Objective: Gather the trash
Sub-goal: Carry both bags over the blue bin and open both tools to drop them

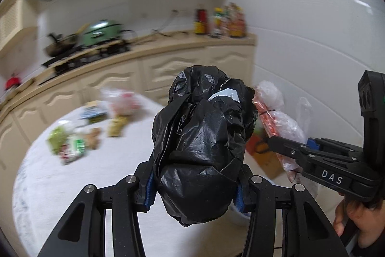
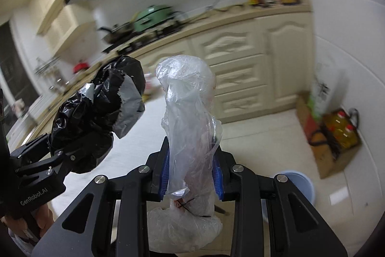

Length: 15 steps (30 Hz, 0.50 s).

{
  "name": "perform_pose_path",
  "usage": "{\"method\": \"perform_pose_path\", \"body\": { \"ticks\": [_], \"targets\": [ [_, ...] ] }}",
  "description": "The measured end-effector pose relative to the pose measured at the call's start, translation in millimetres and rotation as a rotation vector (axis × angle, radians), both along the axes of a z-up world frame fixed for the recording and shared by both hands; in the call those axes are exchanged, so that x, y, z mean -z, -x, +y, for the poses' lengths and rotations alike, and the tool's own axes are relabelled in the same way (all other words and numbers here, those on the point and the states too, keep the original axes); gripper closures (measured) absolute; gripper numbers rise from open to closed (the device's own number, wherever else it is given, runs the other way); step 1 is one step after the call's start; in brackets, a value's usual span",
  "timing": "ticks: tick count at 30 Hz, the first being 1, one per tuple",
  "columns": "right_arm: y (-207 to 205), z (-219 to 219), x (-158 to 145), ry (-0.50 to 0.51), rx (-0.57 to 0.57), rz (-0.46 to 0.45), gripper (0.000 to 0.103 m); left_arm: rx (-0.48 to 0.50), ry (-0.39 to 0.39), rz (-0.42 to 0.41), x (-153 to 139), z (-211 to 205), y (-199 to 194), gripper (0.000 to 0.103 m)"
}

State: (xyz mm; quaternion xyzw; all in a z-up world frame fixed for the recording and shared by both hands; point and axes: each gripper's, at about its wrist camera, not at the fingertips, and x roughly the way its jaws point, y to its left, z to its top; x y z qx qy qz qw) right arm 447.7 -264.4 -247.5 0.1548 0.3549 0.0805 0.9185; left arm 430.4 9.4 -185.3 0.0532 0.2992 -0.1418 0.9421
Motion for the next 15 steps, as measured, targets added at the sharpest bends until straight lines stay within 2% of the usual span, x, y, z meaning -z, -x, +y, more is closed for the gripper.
{"method": "perform_pose_path", "body": {
  "ticks": [5,8,15],
  "targets": [
    [16,-66,28,-0.009,0.121,0.053,0.073,0.117,-0.040,0.057,24,-73,-31,0.058],
    [23,-95,50,-0.013,0.182,0.092,0.073,0.178,-0.075,0.109,48,-113,-53,0.058],
    [27,-159,108,-0.054,0.285,0.185,0.073,0.270,-0.141,0.203,90,-191,-92,0.058]
  ]
}}
